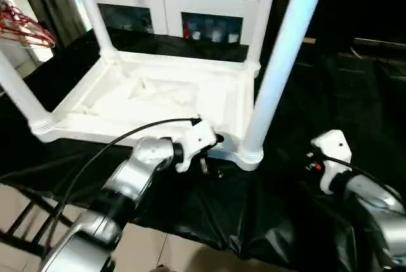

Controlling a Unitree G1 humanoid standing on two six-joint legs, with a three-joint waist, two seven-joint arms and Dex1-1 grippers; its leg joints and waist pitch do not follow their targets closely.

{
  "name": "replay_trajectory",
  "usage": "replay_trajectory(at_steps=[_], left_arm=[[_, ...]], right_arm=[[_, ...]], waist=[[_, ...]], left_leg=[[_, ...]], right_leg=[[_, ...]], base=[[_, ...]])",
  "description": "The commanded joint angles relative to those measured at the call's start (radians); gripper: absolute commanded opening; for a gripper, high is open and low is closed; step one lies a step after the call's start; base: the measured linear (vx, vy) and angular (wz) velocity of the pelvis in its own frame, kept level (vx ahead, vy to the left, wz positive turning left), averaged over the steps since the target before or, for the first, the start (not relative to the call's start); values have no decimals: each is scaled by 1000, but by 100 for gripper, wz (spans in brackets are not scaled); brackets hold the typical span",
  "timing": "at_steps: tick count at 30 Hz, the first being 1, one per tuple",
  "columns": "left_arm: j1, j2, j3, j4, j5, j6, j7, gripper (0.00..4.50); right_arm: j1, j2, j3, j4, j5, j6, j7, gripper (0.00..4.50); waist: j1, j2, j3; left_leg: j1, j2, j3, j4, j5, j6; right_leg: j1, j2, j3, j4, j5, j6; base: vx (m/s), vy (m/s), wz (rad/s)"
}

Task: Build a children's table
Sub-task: Rotate table base

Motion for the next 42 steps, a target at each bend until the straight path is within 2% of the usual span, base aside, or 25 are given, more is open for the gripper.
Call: replay_trajectory(at_steps=[1, 2, 4, 5, 7, 9, 10, 13, 14, 15, 16, 17, 18, 19, 21, 23, 26, 27, 28, 29, 31, 36, 39, 41, 42], left_arm=[[-16, 7, 8, 28, 11, -10, 0, 393], [-44, 19, 5, 90, 30, -35, 1, 374], [-62, 30, 5, 127, 43, -52, 4, 361], [-77, 37, 6, 159, 51, -64, 7, 355], [-103, 49, 8, 223, 61, -95, 4, 347], [-130, 60, -5, 271, 79, -117, -11, 326], [-140, 61, -10, 283, 83, -119, -17, 319], [-181, 49, -11, 350, 95, -139, -9, 296], [-195, 43, -8, 374, 98, -143, -6, 289], [-212, 36, -9, 394, 102, -146, -3, 283], [-223, 32, -9, 406, 105, -149, -2, 283], [-241, 25, -8, 429, 107, -155, -6, 264], [-258, 17, -8, 451, 111, -164, -3, 254], [-270, 10, -7, 465, 112, -169, 0, 248], [-299, -3, -7, 495, 116, -172, -31, 221], [-306, -7, -6, 509, 117, -169, -48, 204], [-316, -6, -13, 536, 122, -177, -114, 198], [-320, -5, -12, 542, 120, -176, -134, 190], [-326, -6, -9, 553, 120, -177, -147, 176], [-331, -5, -10, 561, 124, -179, -155, 167], [-341, 0, -27, 589, 150, -189, -179, 153], [-360, -31, -33, 634, 175, -185, -140, 115], [-369, -46, -18, 642, 164, -179, -154, 96], [-372, -52, -14, 647, 161, -175, -172, 75], [-375, -55, -10, 652, 160, -170, -185, 75]], right_arm=[[-2, -13, 3, -17, 7, -2, 26, 309], [3, -32, 32, -14, -13, -21, 53, 309], [2, -36, 47, -20, -12, -17, 65, 309], [-1, -39, 57, -21, -10, -20, 75, 309], [-12, -33, 75, -21, -6, -14, 82, 309], [-22, -39, 91, -30, -17, -5, 96, 309], [-23, -42, 91, -37, -9, 3, 109, 309], [-25, -48, 84, -46, 11, 13, 132, 309], [-24, -53, 82, -48, 14, 13, 136, 309], [-21, -62, 80, -60, 20, 15, 144, 309], [-20, -68, 79, -69, 23, 17, 150, 309], [-23, -74, 78, -78, 33, 24, 158, 309], [-22, -77, 78, -90, 41, 33, 162, 309], [-23, -80, 76, -96, 47, 39, 165, 309], [-8, -94, 88, -128, 56, 47, 193, 309], [0, -94, 93, -131, 56, 45, 206, 309], [3, -83, 101, -129, 60, 45, 214, 309], [-2, -80, 102, -130, 66, 48, 217, 309], [-5, -79, 104, -132, 71, 51, 218, 309], [-8, -79, 106, -136, 76, 57, 217, 309], [-8, -79, 121, -131, 65, 52, 217, 309], [2, -77, 108, -153, 78, 72, 225, 309], [2, -83, 113, -155, 81, 74, 231, 309], [0, -88, 119, -147, 75, 68, 232, 309], [-4, -91, 122, -144, 73, 67, 232, 309]], waist=[[1, -14, -57], [-3, -16, -55], [-6, -34, -55], [-7, -28, -55], [-12, -28, -55], [-13, -40, -55], [-12, -35, -55], [-8, -31, -56], [-5, -34, -57], [0, -9, -58], [-2, -26, -56], [2, -17, -58], [0, -21, -57], [2, -10, -57], [7, -8, -57], [9, -12, -57], [11, -11, -57], [9, -18, -57], [10, -11, -57], [9, -15, -57], [9, 6, -57], [9, -8, -58], [12, -6, -58], [11, -1, -58], [11, -3, -59]], left_leg=[[8, 73, -35, -66, -176, 80], [9, 72, -34, -65, -185, 77], [9, 71, -33, -65, -187, 80], [8, 69, -35, -65, -186, 81], [8, 69, -35, -65, -180, 84], [9, 73, -35, -65, -172, 85], [11, 74, -34, -65, -167, 89], [11, 77, -34, -64, -148, 96], [13, 77, -33, -63, -144, 98], [14, 78, -36, -62, -144, 93], [13, 80, -35, -64, -153, 93], [12, 81, -36, -63, -150, 93], [11, 79, -35, -63, -154, 94], [13, 78, -36, -62, -161, 91], [13, 77, -37, -62, -173, 84], [12, 77, -37, -62, -173, 84], [11, 74, -36, -61, -170, 89], [8, 73, -36, -61, -164, 91], [10, 74, -37, -61, -158, 95], [11, 74, -36, -61, -160, 96], [13, 77, -39, -61, -173, 88], [12, 78, -37, -62, -164, 92], [11, 78, -37, -61, -152, 98], [12, 79, -38, -61, -154, 100], [11, 78, -37, -61, -155, 100]], right_leg=[[50, -100, 54, -85, -189, -187], [48, -98, 53, -88, -219, -189], [49, -100, 54, -90, -254, -176], [48, -100, 52, -91, -276, -167], [46, -97, 52, -92, -272, -160], [45, -100, 53, -88, -256, -168], [43, -100, 54, -86, -244, -176], [42, -102, 56, -80, -172, -206], [45, -103, 56, -79, -155, -212], [45, -106, 57, -76, -148, -218], [48, -104, 57, -78, -130, -222], [50, -108, 58, -75, -115, -229], [50, -106, 57, -79, -121, -227], [50, -106, 57, -79, -128, -228], [56, -106, 56, -83, -148, -225], [56, -107, 56, -83, -152, -226], [56, -104, 54, -87, -177, -220], [58, -104, 53, -84, -173, -219], [56, -106, 53, -85, -180, -220], [55, -105, 53, -87, -183, -220], [53, -105, 53, -86, -187, -223], [56, -106, 54, -82, -141, -239], [57, -108, 54, -83, -148, -236], [55, -106, 53, -83, -140, -239], [56, -106, 53, -84, -139, -238]], base=[[0, 0, 0], [0, 0, 0], [0, 0, 0], [0, 0, 0], [0, 0, 0], [0, 0, 0], [0, 0, 0], [0, 0, 0], [0, 0, 0], [0, 0, 0], [0, 0, 0], [0, 0, 0], [0, 0, 0], [0, 0, 0], [0, 0, 0], [0, 0, 0], [0, 0, 0], [0, 0, 0], [0, 0, 0], [0, 0, 0], [0, 0, 0], [0, 0, 0], [0, 0, 0], [0, 0, 0], [0, 0, 0]])
